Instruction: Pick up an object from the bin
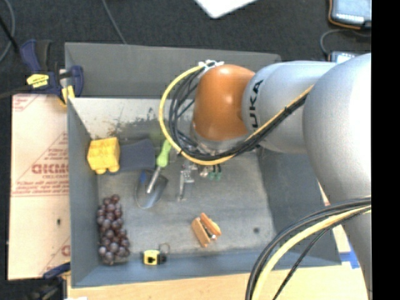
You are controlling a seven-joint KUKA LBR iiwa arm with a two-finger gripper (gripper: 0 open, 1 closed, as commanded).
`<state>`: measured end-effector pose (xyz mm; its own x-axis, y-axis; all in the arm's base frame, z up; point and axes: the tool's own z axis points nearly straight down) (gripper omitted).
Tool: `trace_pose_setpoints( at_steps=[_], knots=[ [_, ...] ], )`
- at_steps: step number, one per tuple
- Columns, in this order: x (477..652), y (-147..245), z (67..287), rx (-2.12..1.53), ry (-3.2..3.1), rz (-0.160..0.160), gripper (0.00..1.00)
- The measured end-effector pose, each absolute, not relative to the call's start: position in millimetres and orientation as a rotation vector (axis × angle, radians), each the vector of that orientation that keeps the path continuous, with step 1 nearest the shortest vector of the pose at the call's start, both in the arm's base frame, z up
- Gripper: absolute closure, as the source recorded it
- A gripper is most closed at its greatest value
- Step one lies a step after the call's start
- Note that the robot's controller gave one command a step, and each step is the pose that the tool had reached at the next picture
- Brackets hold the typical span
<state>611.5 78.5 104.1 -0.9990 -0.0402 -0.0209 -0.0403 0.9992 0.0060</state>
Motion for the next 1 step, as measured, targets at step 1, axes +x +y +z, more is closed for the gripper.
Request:
trace_pose_setpoints(
  at_steps=[1],
  knots=[
    [630.7, 100.6, 90.2, -0.116, 3.113, 0.006, 0.00]
  ],
)
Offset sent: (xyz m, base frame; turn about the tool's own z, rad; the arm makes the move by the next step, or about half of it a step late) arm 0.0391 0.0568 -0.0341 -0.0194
